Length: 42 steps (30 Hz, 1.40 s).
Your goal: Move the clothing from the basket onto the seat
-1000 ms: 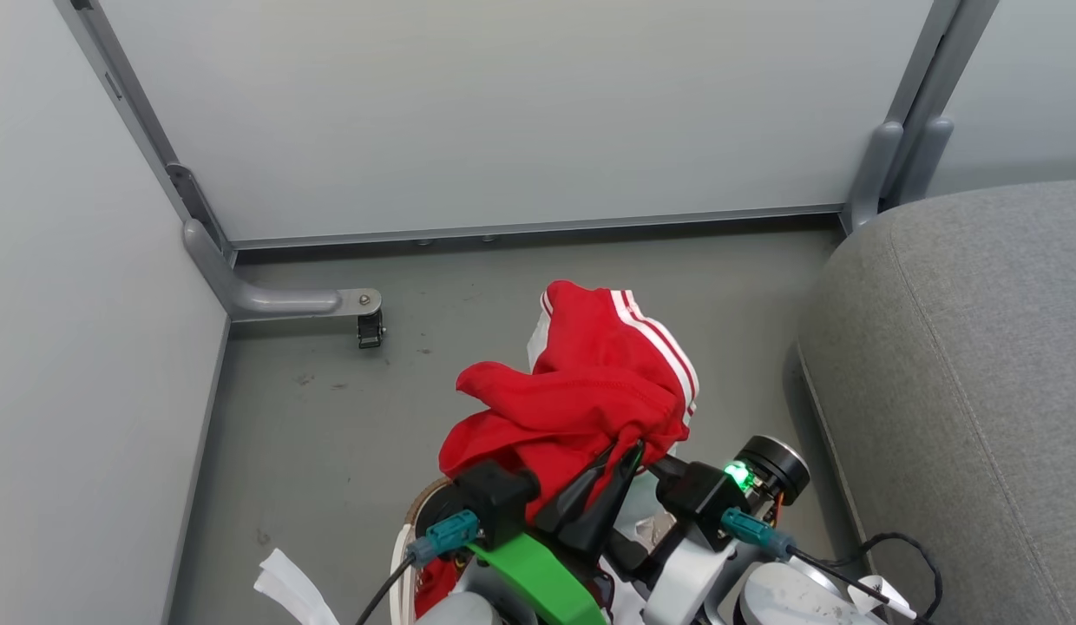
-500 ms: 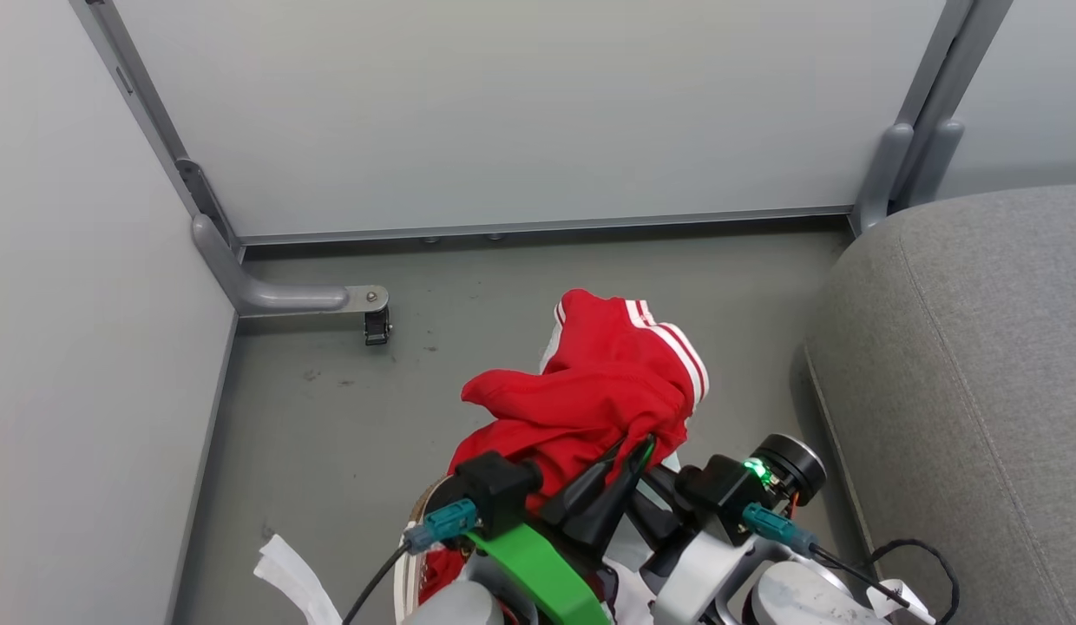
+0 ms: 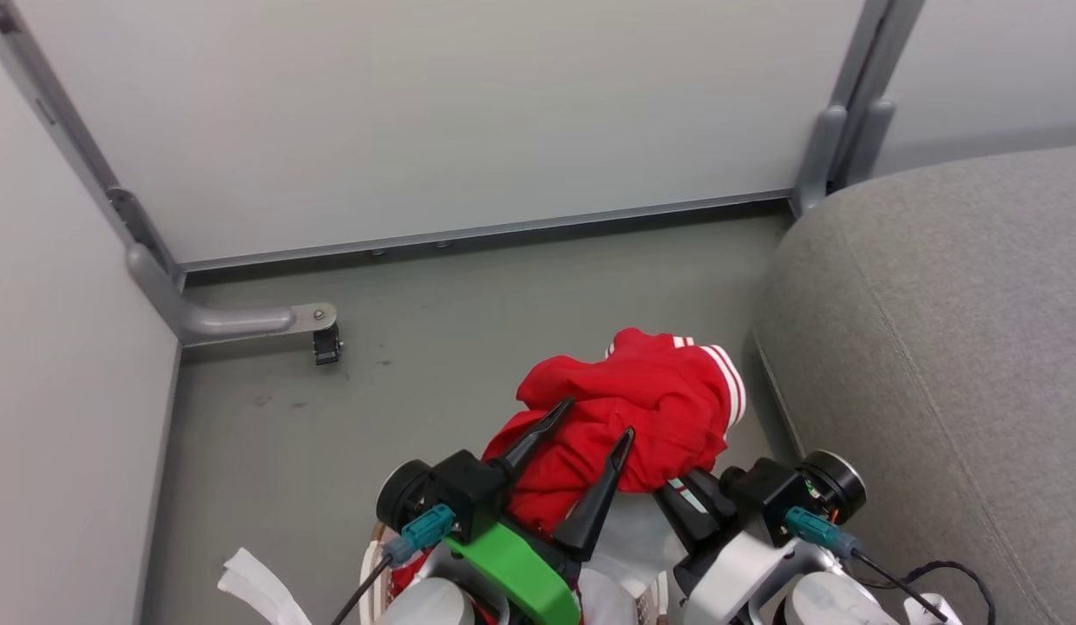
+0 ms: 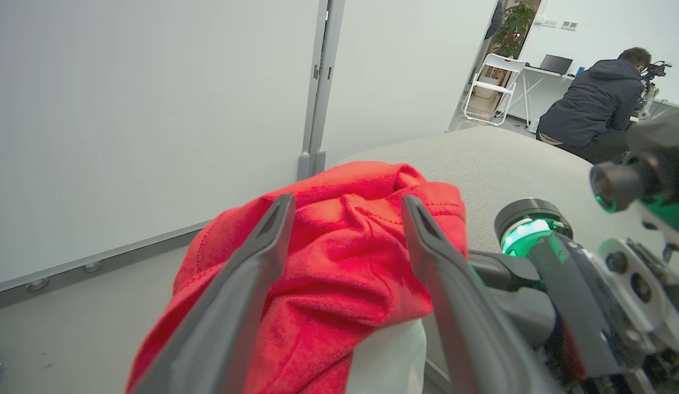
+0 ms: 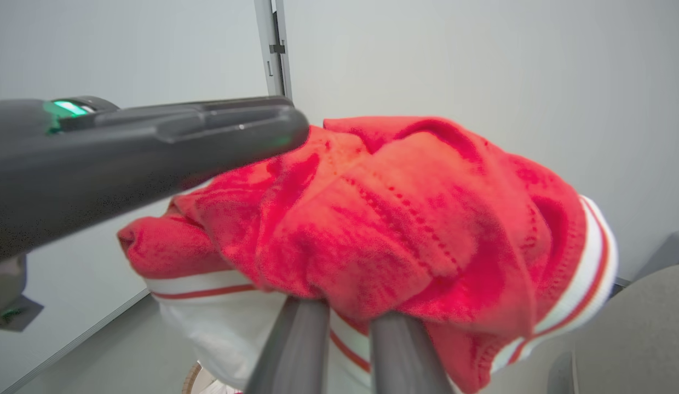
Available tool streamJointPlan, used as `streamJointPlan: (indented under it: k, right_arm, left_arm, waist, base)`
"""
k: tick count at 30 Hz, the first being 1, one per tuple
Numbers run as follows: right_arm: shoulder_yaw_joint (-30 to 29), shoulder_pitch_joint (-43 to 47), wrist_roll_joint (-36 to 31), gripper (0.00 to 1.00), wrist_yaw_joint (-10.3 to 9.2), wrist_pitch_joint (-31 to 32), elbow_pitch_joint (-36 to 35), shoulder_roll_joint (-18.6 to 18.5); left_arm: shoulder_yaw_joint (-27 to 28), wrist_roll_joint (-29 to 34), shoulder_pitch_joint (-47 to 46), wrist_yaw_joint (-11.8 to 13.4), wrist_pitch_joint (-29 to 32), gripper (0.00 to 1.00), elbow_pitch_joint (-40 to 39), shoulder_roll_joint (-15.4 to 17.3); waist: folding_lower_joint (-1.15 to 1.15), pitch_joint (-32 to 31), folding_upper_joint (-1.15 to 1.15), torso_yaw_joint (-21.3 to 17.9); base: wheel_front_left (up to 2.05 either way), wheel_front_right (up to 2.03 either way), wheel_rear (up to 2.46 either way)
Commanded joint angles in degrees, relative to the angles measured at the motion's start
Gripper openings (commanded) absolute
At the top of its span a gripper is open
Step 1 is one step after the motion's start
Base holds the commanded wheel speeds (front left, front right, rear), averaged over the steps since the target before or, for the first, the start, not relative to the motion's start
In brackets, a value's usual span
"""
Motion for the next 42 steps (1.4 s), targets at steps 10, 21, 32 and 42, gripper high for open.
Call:
streamJointPlan:
  k: [10,21,32,42]
  right_arm:
    - [-3.7,2.2,0.8,0.00,-0.08,-0.3,-1.8,-1.1]
    - [-9.0,4.1,0.4,0.00,-0.08,-0.3,-3.6,-0.2]
    - [-18.4,3.8,-3.5,0.00,-0.08,-0.3,-5.7,0.1]
    - [-21.7,-13.6,-6.3,0.00,-0.08,-0.3,0.4,-3.3]
  left_arm:
    - [2.9,4.3,0.3,0.2,0.1,1.00,0.3,0.0]
    - [2.1,5.4,-1.7,0.2,0.1,1.00,1.2,-0.4]
    - [-3.4,4.0,-6.4,0.2,0.1,1.00,3.0,0.6]
    - [-3.4,6.1,-9.0,0.2,0.1,1.00,2.9,4.7]
  waist:
    - [0.00,2.8,0.00,-17.1]
    - [0.00,5.6,0.00,-28.2]
    - [0.00,9.8,0.00,-29.3]
    - [0.00,19.0,0.00,-29.1]
  base:
    - [0.00,0.00,0.00]
    - [0.00,0.00,0.00]
    - [0.00,0.00,0.00]
    - [0.00,0.00,0.00]
